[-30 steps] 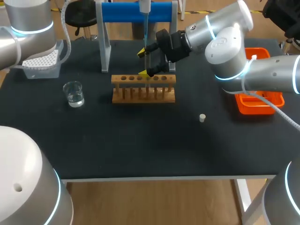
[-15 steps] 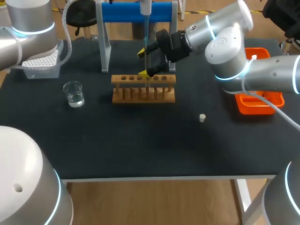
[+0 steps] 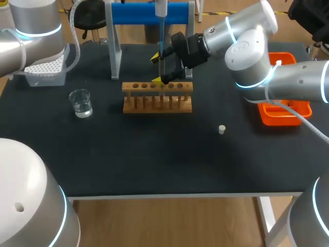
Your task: Invert the test tube, pick up the pipette, mount the tip to pipette, aspirate from beaker and dispense into the tube, eject the tip, return the pipette, and cap with the stopper.
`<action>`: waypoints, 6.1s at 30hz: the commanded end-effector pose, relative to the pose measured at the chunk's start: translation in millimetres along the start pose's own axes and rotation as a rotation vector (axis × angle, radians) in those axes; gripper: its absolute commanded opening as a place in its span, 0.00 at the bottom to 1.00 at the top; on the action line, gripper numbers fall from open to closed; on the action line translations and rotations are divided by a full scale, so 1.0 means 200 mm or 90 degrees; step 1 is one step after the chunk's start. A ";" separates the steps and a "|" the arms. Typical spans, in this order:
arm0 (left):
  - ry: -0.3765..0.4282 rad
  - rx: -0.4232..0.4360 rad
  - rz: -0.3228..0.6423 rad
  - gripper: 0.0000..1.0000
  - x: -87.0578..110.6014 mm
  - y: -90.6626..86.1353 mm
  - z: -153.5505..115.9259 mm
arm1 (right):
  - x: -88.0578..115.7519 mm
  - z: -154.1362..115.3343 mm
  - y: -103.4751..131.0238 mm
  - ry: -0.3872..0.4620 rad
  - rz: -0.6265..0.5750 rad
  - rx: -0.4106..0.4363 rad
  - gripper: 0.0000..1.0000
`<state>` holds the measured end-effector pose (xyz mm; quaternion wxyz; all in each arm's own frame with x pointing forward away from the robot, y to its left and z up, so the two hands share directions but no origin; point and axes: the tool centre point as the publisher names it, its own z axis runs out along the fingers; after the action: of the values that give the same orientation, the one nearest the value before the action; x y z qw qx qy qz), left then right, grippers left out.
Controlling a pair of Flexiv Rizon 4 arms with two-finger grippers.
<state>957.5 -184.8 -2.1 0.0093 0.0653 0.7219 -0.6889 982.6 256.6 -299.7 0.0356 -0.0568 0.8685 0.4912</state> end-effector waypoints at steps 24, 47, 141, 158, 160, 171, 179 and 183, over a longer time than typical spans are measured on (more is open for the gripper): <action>0.006 -0.006 -0.027 0.00 -0.03 0.04 0.01 | 0.00 0.00 0.00 0.000 0.000 0.000 1.00; 0.005 -0.028 -0.020 0.00 -0.05 0.06 0.03 | 0.00 0.00 0.00 0.000 0.000 0.000 1.00; -0.005 0.006 -0.055 0.00 -0.05 0.20 0.03 | 0.00 0.00 0.00 0.000 0.000 0.000 1.00; -0.014 -0.005 -0.044 0.00 -0.04 0.23 0.02 | 0.00 0.00 0.00 0.000 0.000 0.000 1.00; -0.014 -0.004 -0.042 0.00 -0.04 0.23 0.02 | 0.00 0.00 0.00 0.000 0.000 0.000 1.00; -0.016 0.000 -0.040 0.00 -0.05 0.26 0.03 | 0.00 0.00 0.00 0.000 0.000 0.000 1.00; -0.014 -0.004 -0.040 0.00 -0.05 0.27 0.04 | 0.00 0.00 0.00 0.000 0.000 0.000 1.00; -0.014 -0.007 -0.041 0.00 -0.05 0.28 0.04 | 0.00 0.00 0.00 0.000 0.000 0.000 1.00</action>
<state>972.0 -190.1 -56.5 -0.0045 0.0347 0.7264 -0.6864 982.6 256.6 -299.7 0.0356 -0.0568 0.8685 0.4912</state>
